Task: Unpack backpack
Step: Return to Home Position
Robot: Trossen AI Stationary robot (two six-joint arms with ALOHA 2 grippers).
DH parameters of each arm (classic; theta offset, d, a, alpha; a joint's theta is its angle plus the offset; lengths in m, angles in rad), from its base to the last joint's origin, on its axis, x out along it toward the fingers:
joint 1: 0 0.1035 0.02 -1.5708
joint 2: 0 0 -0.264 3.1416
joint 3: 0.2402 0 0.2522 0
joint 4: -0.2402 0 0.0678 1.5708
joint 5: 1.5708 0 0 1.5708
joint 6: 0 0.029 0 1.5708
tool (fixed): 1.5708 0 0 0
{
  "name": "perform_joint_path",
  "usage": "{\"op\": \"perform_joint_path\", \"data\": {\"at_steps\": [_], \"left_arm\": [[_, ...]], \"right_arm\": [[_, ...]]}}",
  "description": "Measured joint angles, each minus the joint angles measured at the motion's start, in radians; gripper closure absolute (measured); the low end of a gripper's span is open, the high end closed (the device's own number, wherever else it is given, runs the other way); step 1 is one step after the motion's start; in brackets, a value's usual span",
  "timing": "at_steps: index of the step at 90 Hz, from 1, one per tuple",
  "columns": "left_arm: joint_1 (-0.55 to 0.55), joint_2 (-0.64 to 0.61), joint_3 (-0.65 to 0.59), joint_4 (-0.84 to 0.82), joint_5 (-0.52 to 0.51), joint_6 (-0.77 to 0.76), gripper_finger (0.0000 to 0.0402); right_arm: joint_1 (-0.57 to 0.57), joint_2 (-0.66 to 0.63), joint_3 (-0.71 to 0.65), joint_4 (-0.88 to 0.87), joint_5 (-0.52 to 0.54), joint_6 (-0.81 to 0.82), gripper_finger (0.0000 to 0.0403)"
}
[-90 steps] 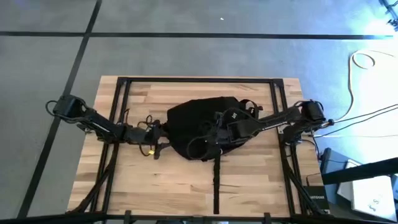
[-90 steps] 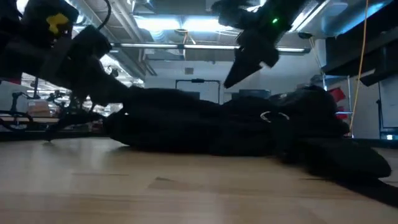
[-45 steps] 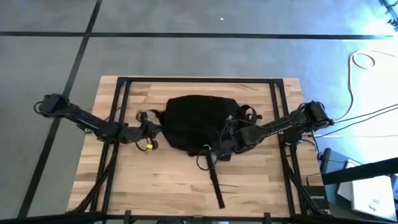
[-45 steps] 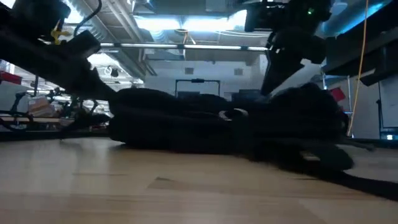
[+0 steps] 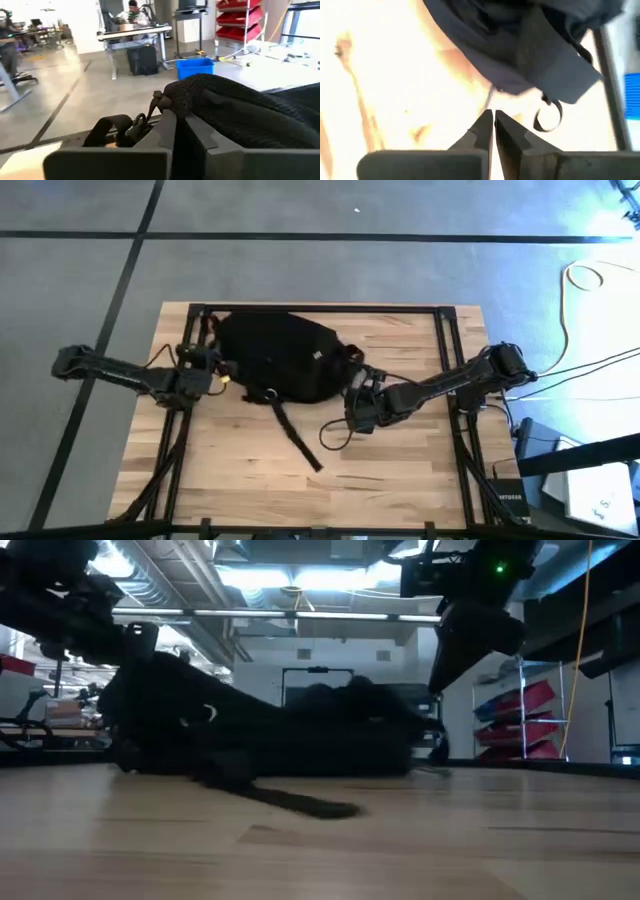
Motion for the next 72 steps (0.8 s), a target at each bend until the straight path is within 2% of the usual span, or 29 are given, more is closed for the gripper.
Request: {"op": "perform_joint_path", "data": {"at_steps": [11,18,29,39,51,59,72], "left_arm": [[0.039,-0.006,0.0,-0.005,0.123,0.048,0.0388],[0.049,-0.005,0.0,-0.015,0.159,0.05,0.0367],[0.051,-0.005,0.0,-0.013,0.183,0.09,0.0319],[0.051,-0.005,0.0,0.01,0.3,0.136,0.0265],[0.051,-0.02,0.005,0.057,0.522,0.225,0.0193],[0.05,-0.029,0.043,0.06,0.617,0.264,0.0153],[0.05,-0.046,0.12,0.058,0.767,0.356,0.0119]], "right_arm": [[0.0,0.0,0.0,0.001,0.055,0.003,0.0401],[0.0,0.0,0.0,0.001,0.066,0.004,0.0401],[0.0,0.0,0.0,0.003,0.086,0.048,0.04],[0.0,0.0,0.0,0.031,0.092,0.058,0.0389],[0.0,0.0,0.0,0.111,0.091,-0.012,0.0348],[0.0,0.0,0.0,0.143,0.091,-0.04,0.031],[-0.01,-0.009,-0.022,0.209,0.087,-0.094,0.0245]]}}
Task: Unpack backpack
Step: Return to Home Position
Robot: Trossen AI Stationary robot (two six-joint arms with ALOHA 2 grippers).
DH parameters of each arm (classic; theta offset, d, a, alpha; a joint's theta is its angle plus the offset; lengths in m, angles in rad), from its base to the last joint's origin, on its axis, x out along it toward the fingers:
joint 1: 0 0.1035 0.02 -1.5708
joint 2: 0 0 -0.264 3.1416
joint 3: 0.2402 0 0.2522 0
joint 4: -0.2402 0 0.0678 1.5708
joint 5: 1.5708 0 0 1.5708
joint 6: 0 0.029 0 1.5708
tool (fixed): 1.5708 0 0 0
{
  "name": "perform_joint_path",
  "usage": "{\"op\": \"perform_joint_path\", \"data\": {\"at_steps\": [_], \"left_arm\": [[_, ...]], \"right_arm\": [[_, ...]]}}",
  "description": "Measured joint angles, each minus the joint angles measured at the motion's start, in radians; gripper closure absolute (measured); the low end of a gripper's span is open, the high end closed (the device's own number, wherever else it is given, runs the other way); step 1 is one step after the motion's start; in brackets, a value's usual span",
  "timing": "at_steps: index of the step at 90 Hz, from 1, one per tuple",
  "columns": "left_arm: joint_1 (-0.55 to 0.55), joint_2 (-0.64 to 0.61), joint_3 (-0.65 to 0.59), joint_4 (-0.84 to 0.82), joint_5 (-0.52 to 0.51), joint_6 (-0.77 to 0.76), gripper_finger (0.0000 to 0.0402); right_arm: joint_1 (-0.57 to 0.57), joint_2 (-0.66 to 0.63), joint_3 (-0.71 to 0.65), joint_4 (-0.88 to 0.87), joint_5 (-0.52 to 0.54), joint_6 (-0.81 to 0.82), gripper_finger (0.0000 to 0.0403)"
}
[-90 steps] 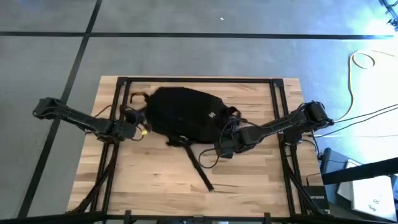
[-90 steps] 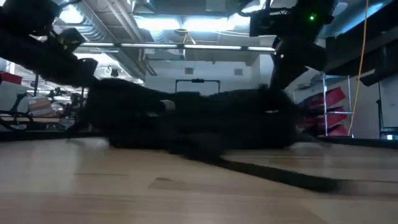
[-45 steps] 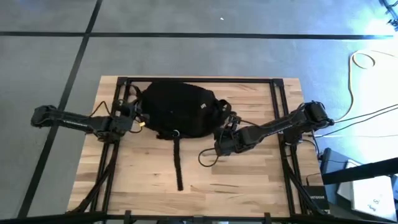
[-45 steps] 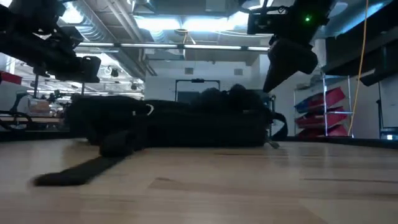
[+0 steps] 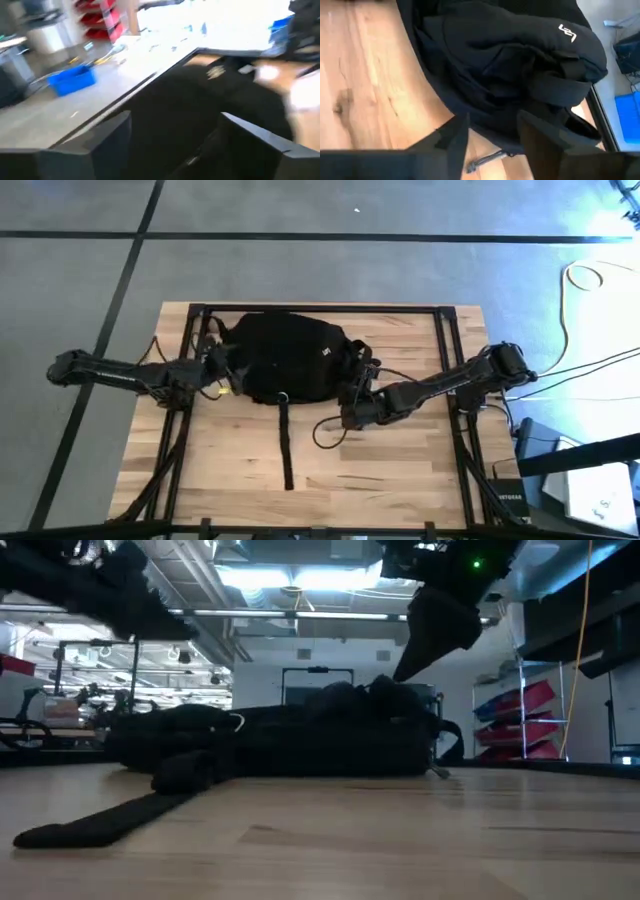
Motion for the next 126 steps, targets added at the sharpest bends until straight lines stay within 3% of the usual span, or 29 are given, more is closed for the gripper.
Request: {"op": "perform_joint_path", "data": {"at_steps": [9,20,33,44,63,82,99,117,126], "left_arm": [[0.0,-0.01,0.047,-0.003,0.101,0.028,0.0115],[-0.002,-0.036,0.074,-0.002,0.191,0.035,0.0114],[-0.002,-0.095,0.073,-0.076,0.202,0.035,0.0114],[-0.002,-0.179,0.073,-0.138,0.234,0.005,0.0114],[-0.002,-0.35,0.047,-0.176,0.294,0.017,0.0114],[-0.002,-0.507,-0.077,-0.17,0.314,0.018,0.0114],[-0.003,-0.499,-0.145,-0.069,0.406,0.008,0.0114],[-0.003,-0.507,-0.201,-0.012,0.417,0.009,0.0114],[-0.004,-0.507,-0.208,0.0,0.421,0.022,0.0114]], "right_arm": [[-0.024,-0.04,-0.062,0.112,-0.074,-0.073,0.0219],[-0.084,-0.129,-0.203,0.363,-0.292,-0.15,0.0213],[-0.172,-0.264,-0.385,0.667,-0.521,-0.218,0.0213],[-0.242,-0.4,-0.511,0.833,-0.621,-0.248,0.0213],[-0.316,-0.642,-0.71,1.096,-0.675,-0.25,0.0213],[-0.318,-0.789,-0.823,1.162,-0.677,-0.235,0.0213],[-0.328,-0.861,-0.928,1.234,-0.693,-0.238,0.0213],[-0.367,-0.938,-1.134,1.507,-0.673,-0.205,0.0213],[-0.371,-0.969,-1.135,1.494,-0.665,-0.192,0.0213]]}}
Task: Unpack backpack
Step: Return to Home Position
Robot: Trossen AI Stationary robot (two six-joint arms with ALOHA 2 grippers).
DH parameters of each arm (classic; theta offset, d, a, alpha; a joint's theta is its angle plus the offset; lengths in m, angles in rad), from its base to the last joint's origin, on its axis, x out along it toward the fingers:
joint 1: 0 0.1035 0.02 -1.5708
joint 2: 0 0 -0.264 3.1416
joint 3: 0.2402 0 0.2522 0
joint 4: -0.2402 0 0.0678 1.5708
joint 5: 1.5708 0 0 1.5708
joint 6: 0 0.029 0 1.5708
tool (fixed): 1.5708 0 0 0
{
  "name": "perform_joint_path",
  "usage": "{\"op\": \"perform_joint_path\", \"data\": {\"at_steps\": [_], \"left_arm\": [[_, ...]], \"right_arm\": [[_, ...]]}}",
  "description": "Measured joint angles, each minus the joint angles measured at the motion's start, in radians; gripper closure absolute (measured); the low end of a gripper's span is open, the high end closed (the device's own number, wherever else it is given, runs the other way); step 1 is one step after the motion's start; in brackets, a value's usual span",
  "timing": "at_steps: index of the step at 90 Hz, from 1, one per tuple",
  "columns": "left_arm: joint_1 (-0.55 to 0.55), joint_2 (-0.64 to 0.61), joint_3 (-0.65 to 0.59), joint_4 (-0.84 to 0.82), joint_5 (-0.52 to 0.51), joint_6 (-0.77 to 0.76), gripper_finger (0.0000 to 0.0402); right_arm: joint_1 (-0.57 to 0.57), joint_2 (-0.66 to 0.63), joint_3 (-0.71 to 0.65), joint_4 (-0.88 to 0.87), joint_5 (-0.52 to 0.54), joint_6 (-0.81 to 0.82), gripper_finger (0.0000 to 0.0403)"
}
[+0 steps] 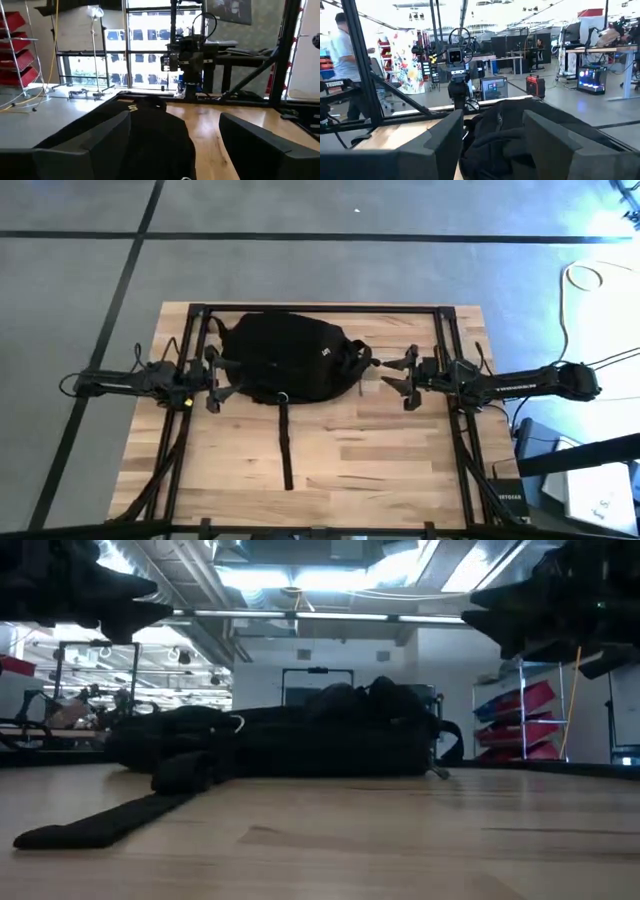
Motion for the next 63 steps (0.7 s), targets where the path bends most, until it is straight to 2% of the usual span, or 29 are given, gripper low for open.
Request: {"op": "perform_joint_path", "data": {"at_steps": [21,41,63], "left_arm": [[-0.001,0.0,0.0,-0.031,-0.002,0.018,0.0114],[-0.053,0.0,0.0,-0.022,-0.003,0.037,0.0114],[-0.114,0.0,-0.02,-0.004,-0.125,0.066,0.0114]], "right_arm": [[0.0,-0.082,0.0,-0.025,-0.008,-0.031,0.0213],[0.0,-0.257,0.0,-0.287,0.001,-0.017,0.0213],[0.0,-0.437,0.0,-0.467,0.0,0.011,0.0213]]}}
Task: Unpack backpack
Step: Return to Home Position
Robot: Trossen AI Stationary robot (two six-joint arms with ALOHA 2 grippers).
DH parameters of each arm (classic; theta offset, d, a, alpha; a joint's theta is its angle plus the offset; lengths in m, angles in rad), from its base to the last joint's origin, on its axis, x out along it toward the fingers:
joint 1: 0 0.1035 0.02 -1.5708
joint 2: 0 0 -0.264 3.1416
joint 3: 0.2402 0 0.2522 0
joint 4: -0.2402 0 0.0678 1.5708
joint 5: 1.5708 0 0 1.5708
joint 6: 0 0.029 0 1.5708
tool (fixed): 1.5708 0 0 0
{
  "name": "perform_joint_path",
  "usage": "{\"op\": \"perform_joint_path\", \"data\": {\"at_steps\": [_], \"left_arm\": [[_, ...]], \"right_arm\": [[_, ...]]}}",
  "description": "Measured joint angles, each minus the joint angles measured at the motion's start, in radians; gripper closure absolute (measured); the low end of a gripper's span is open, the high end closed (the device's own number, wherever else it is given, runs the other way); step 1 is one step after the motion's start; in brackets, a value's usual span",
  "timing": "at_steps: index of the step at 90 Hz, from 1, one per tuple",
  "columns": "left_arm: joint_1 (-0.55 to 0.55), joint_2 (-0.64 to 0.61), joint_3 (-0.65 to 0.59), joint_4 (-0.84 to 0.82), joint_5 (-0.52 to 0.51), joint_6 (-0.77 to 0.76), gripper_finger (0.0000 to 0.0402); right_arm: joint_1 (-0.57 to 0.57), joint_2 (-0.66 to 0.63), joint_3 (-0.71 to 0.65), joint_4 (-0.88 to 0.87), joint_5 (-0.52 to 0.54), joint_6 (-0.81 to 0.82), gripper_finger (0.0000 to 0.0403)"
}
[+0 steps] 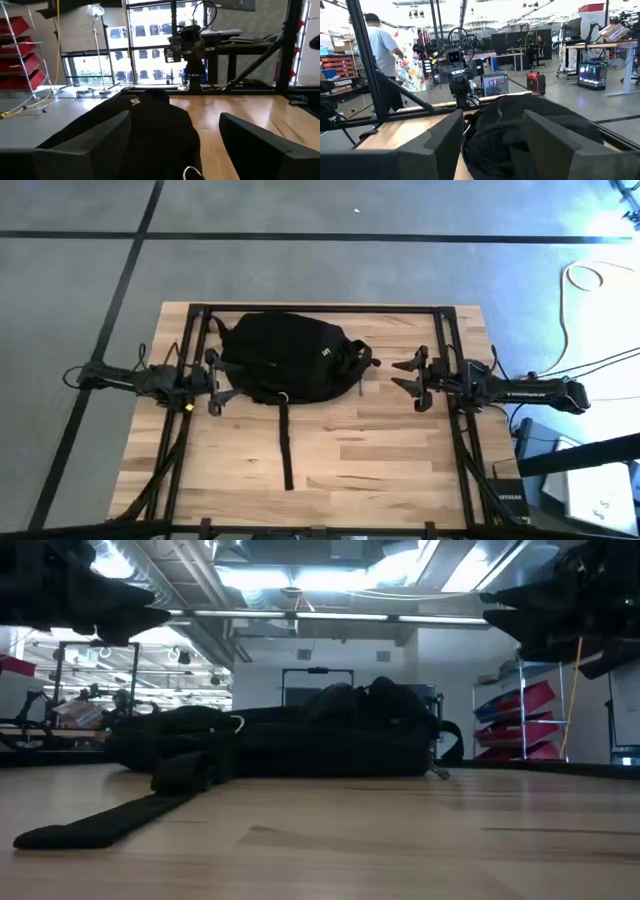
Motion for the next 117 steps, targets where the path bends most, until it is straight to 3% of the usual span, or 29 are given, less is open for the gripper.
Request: {"op": "perform_joint_path", "data": {"at_steps": [27,66,87,103,117], "left_arm": [[-0.06,0.0,-0.019,0.004,-0.023,0.004,0.0114],[-0.055,0.003,-0.019,-0.002,0.024,0.071,0.0127],[-0.051,0.003,-0.019,-0.002,0.011,0.074,0.0214],[-0.051,0.003,-0.019,0.004,-0.084,0.075,0.0302],[-0.051,0.003,-0.019,0.004,-0.093,0.074,0.0385]], "right_arm": [[0.0,-0.116,0.0,-0.137,-0.013,0.025,0.0213],[0.0,-0.122,0.0,-0.311,0.003,0.003,0.0229],[0.0,-0.122,0.0,-0.344,-0.009,-0.018,0.0297],[0.0,-0.12,0.0,-0.354,-0.011,-0.106,0.0342],[0.001,-0.114,0.0,-0.356,-0.023,-0.127,0.0392]]}}
